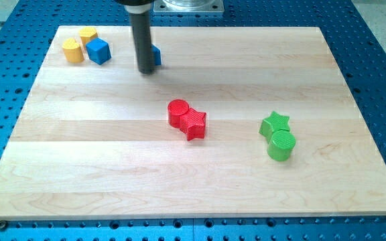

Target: Push the blue blocks into the yellow blocks

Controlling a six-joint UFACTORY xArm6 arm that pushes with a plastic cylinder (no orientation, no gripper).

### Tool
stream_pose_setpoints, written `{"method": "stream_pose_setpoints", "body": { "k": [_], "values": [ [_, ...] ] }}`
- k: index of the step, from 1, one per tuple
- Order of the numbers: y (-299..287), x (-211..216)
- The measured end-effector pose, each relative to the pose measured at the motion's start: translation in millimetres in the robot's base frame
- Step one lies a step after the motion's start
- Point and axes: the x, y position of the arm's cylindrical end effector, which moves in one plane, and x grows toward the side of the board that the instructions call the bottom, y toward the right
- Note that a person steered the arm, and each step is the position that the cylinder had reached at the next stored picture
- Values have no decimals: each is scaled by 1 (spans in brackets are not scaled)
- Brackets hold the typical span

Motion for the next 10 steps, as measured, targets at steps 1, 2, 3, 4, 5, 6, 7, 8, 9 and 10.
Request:
{"method": "stream_pose_setpoints", "body": {
  "k": [1,2,3,4,5,6,7,8,9,10],
  "values": [
    [9,-12],
    [57,5],
    [107,-16],
    [68,-30],
    [16,-32],
    [30,-32],
    [29,-38],
    [29,-50],
    [4,-57],
    [-54,-47]
  ]
}}
